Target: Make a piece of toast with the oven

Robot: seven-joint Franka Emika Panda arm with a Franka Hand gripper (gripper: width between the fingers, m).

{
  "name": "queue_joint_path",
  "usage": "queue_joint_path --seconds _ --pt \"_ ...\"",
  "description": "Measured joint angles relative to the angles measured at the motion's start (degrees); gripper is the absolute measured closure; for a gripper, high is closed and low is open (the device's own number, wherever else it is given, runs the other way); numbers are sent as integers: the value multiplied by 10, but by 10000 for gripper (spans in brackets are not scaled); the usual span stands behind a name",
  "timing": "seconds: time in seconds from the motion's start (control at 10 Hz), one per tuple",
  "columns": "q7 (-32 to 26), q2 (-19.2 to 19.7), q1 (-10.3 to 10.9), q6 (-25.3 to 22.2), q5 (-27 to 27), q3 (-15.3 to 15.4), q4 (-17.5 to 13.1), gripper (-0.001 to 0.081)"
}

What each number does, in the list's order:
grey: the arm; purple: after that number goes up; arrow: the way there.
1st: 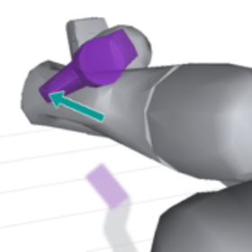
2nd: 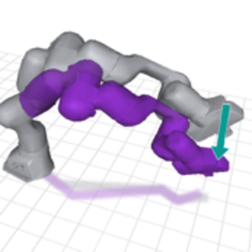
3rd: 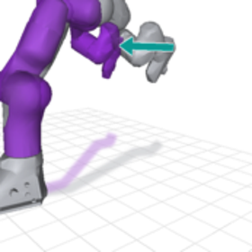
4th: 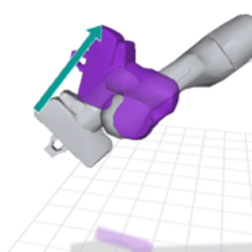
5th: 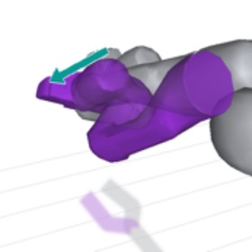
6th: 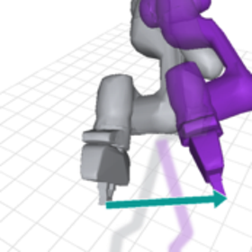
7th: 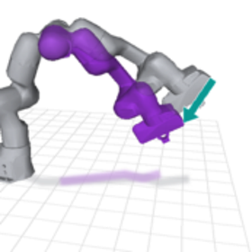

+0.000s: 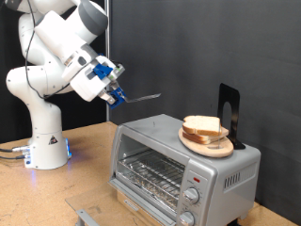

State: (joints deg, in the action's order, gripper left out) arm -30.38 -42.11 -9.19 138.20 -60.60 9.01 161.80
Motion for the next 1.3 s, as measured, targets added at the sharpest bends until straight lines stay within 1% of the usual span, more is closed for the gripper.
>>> queue_joint_path --seconds 0.1,0.2,0.3,0.4,0.5,0.6,0.7,0.9,1.0,1.1,1.3 --pt "-3 7 -8 9 1 0 0 337" --pt "-12 18 -10 23 -3 0 -2 337" --pt "-3 31 -16 11 16 0 -6 337" --pt "7 46 -26 -8 37 0 -16 337" --pt "3 46 -25 -2 30 0 -16 337" --pt "9 46 -26 -4 46 5 -18 337" --pt "43 46 -31 -12 85 21 -25 337" --pt "142 52 -54 -46 182 68 -54 337" --pt "182 62 -63 -51 209 90 -72 337" --pt "221 76 -68 -67 226 106 -91 337" --pt "280 108 -72 -109 247 123 -132 337"
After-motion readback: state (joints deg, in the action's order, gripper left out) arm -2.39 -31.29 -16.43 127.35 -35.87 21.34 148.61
